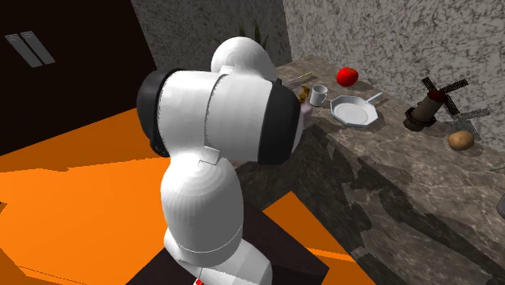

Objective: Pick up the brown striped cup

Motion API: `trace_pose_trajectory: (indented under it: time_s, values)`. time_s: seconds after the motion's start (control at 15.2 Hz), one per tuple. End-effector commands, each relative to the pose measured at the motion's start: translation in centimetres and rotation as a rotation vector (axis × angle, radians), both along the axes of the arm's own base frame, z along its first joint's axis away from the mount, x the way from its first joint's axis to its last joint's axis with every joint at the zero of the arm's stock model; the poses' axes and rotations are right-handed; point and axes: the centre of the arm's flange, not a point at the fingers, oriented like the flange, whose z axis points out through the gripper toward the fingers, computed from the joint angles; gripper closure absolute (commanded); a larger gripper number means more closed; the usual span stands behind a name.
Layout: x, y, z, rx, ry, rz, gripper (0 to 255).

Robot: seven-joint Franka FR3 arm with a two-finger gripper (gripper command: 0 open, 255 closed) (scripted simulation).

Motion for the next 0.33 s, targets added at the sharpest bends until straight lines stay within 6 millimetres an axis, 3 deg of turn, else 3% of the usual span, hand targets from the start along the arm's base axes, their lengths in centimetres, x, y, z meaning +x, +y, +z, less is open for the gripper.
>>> trace_pose_trajectory:
  time_s: [0.0,0.26]
  values:
    - [0.0,0.0,1.1,0.001,-0.001,0.000,255]
    - [0.0,0.0,2.3,0.001,-0.001,0.000,255]
